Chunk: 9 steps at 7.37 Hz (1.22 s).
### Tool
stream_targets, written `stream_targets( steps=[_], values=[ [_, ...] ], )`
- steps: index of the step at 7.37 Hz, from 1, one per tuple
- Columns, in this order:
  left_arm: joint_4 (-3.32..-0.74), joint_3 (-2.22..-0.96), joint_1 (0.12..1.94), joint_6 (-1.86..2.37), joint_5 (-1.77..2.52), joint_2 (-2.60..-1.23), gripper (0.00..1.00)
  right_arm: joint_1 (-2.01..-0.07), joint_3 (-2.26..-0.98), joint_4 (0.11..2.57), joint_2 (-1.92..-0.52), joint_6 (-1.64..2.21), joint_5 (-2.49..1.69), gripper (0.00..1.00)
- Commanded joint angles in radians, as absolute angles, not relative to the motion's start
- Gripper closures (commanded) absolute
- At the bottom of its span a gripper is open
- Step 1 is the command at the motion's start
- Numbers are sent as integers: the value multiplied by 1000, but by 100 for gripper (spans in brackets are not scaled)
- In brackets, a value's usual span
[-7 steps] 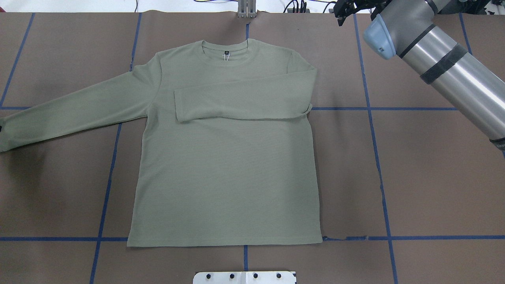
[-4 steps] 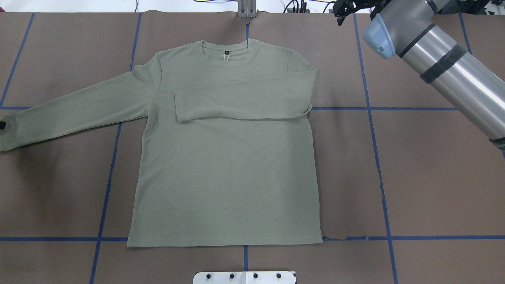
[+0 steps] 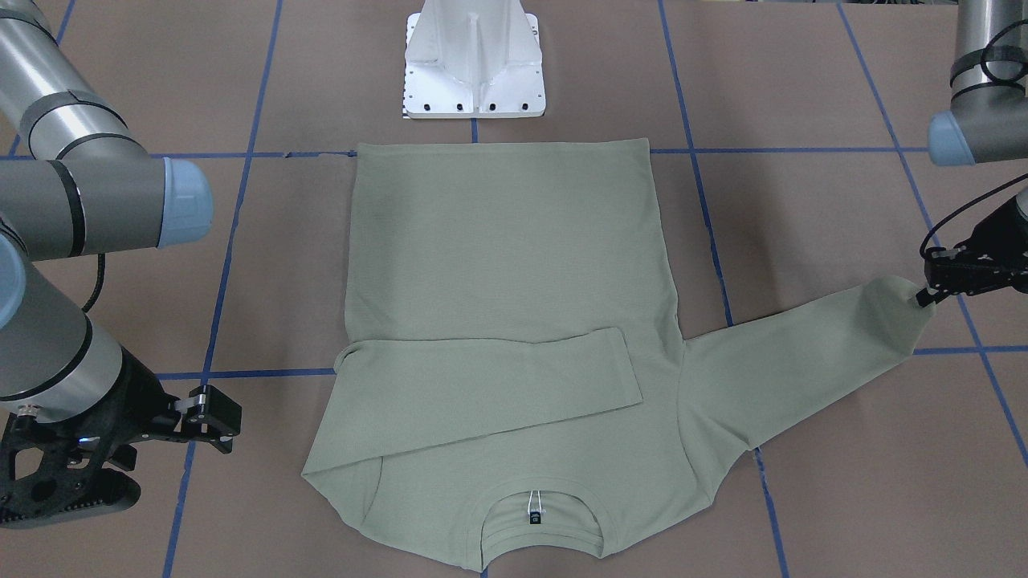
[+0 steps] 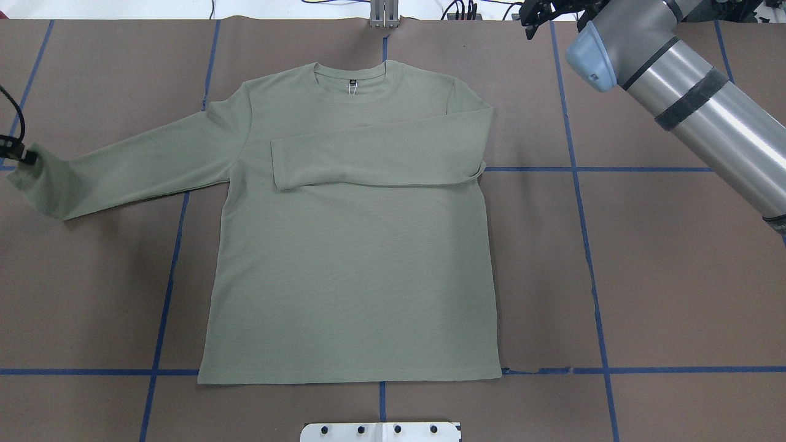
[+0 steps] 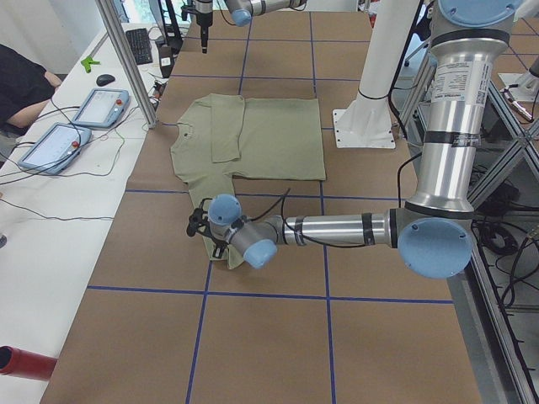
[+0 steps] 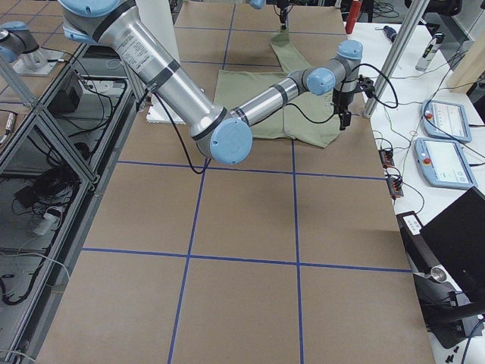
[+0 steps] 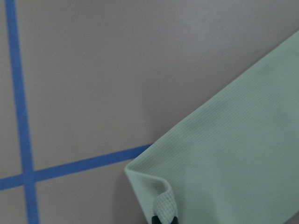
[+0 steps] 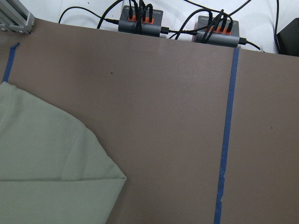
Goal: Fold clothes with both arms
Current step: 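Grasp the cuff of the other sleeve with the left gripper, then fold the grasped sleeve across the shirt body with the left gripper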
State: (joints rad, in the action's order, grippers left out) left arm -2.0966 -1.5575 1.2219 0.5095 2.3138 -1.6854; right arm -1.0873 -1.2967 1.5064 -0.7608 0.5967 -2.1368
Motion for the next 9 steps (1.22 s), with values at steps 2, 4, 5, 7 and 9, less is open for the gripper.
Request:
stream_targets(
  steps=[2, 4, 5, 7, 9],
  values=[
    [-1350, -1789, 1107, 626, 2156, -2071, 100, -1088, -1296, 1506, -764, 597, -2137, 0],
    [-1305, -1716, 988, 884, 2161, -2281, 100, -1088, -1296, 1505, -772, 597, -2135, 0],
    [-1311, -1598, 958, 967, 2166, -2433, 100, -1089, -1296, 1503, -775, 597, -2135, 0],
    [-1471, -1258, 882, 1146, 2164, -2694, 100, -1089, -1296, 1502, -775, 597, -2135, 0],
    [-1810, -1062, 758, 1303, 2152, -2727, 100, -1089, -1295, 1499, -779, 597, -2135, 0]
  ],
)
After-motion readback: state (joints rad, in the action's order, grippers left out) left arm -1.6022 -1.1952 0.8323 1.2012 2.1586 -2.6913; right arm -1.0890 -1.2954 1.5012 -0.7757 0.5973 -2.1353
